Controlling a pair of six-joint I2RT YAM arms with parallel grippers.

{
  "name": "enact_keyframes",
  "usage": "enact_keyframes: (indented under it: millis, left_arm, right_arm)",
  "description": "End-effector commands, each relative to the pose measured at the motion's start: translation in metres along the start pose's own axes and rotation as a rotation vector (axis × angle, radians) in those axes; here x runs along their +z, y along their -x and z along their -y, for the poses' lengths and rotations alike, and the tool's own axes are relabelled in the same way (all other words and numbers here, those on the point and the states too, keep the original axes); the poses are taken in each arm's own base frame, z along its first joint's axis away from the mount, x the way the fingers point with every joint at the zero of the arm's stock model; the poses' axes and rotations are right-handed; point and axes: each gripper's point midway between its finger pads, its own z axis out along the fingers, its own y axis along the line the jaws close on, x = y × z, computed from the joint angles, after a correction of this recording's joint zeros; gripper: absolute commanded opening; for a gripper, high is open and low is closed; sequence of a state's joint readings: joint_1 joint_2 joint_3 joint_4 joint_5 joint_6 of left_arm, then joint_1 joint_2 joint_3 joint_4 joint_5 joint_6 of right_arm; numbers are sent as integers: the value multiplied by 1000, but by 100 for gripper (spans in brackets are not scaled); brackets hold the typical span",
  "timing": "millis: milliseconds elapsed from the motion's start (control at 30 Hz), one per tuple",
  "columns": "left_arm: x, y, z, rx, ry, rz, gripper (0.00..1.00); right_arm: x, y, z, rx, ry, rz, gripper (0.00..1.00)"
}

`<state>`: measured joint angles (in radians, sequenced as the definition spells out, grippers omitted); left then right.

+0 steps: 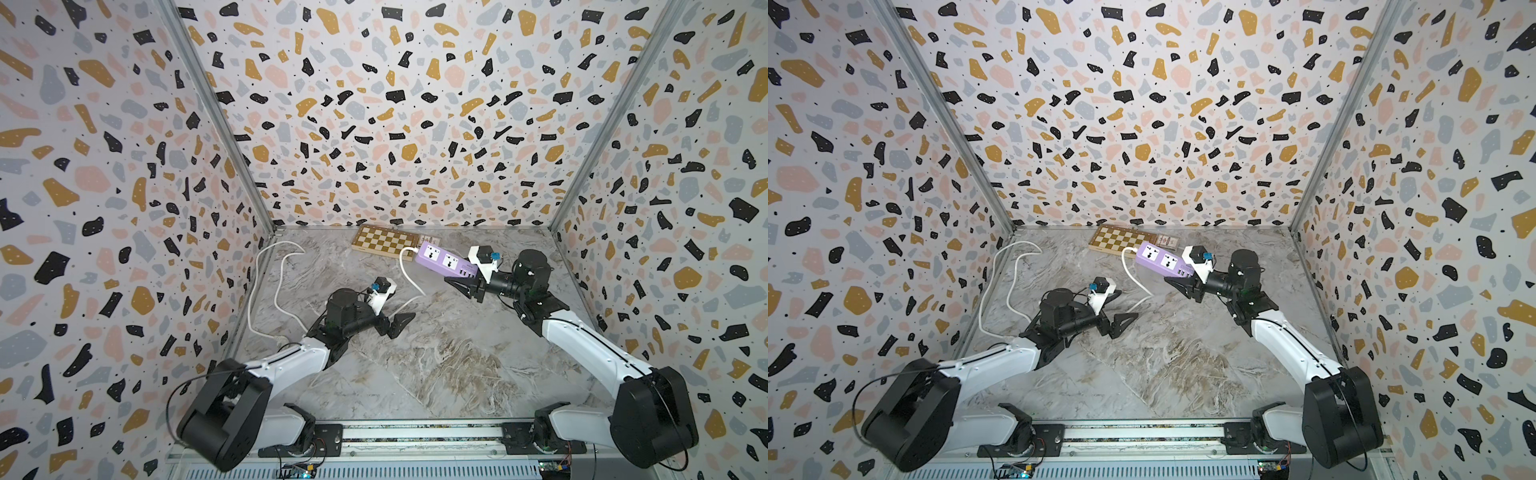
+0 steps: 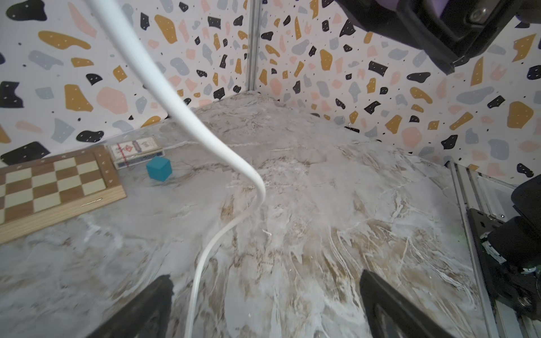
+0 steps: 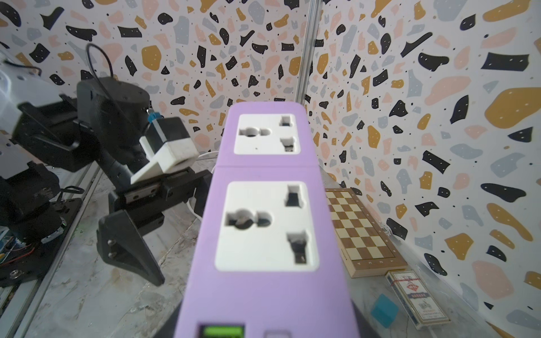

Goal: Wrap the cord around the power strip
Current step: Adjust the power cord.

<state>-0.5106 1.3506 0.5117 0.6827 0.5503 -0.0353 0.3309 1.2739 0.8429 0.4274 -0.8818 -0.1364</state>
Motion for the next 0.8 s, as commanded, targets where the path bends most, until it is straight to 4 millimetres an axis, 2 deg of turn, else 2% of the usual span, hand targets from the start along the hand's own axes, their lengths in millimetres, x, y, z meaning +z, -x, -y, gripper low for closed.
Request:
enact_keyframes:
  millis: [0,133,267,467,533,667,700,733,767]
  left_arm:
    - [15,44,0,82,2,203,99]
    - [36,45,-30,89,104,266,99]
    - [62,45,-32,102,40,275,100]
    - [87,47,-47,103,36,307,97]
    - [92,52,-49,109,36,319,97]
    - [85,62,-45,121,35,341,97]
    - [82,63,-30,133,-43,329,22]
    - [78,65,-26,152,-45,320,9]
    - [73,65,-23,165,-49,297,1]
  right_arm:
    - [-8,50,2,-49,-26,100,0]
    - [-11,61,0,-36,-24,123,0]
    - [-12,68,-2,-26,-15,137,0]
    - [-14,70,0,5,-43,159,0]
    - [-14,66,3,20,-61,156,0]
    - [-15,56,7,26,-91,134,0]
    - [-17,53,8,28,-101,130,0]
    - [-19,49,11,34,-118,125,0]
    - [-21,46,15,38,-135,120,0]
